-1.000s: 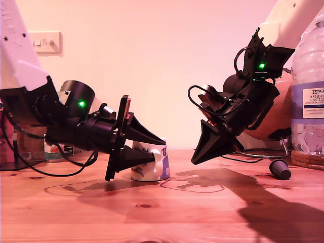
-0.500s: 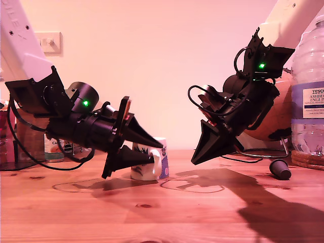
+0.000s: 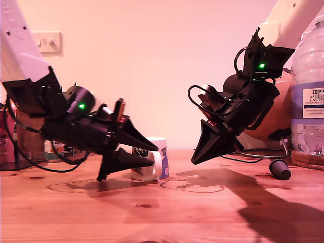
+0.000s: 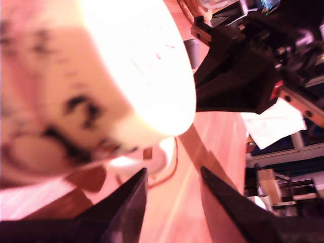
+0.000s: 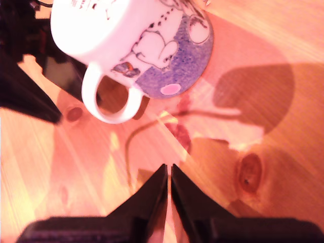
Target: Lift the coffee cup and remove the coffee capsule that is hidden under it
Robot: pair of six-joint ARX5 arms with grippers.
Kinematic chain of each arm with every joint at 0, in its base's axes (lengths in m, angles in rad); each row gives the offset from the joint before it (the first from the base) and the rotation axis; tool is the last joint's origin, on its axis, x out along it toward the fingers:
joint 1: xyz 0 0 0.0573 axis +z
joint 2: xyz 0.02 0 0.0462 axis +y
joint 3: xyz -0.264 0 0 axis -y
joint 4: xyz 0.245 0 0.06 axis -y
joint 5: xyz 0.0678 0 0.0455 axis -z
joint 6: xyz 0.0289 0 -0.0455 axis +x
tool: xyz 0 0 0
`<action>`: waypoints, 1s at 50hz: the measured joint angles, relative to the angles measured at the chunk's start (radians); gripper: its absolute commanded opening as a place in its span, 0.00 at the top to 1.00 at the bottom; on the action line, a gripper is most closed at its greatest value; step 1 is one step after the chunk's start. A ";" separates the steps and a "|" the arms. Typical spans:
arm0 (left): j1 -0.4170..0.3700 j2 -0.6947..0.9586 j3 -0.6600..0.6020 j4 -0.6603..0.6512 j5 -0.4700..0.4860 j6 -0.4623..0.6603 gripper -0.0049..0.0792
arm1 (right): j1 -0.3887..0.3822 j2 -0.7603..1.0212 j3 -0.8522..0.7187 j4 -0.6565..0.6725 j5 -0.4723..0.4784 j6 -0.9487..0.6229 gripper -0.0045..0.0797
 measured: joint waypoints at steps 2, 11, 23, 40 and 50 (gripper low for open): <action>0.007 -0.004 0.000 -0.022 -0.001 0.012 0.62 | 0.000 0.000 0.000 0.000 0.000 0.000 0.96; 0.040 -0.032 0.000 -0.105 -0.002 0.076 0.67 | 0.000 0.000 0.000 0.010 -0.001 0.000 0.96; 0.045 -0.165 0.000 -0.210 -0.019 0.202 0.97 | 0.000 0.000 0.000 0.021 -0.001 0.007 0.96; 0.041 -0.319 0.000 -0.349 -0.430 0.387 0.96 | 0.000 0.000 0.000 0.113 0.156 0.082 0.96; 0.042 -0.422 0.000 -0.341 -0.641 0.441 0.96 | 0.000 -0.032 0.000 0.259 0.352 0.151 0.96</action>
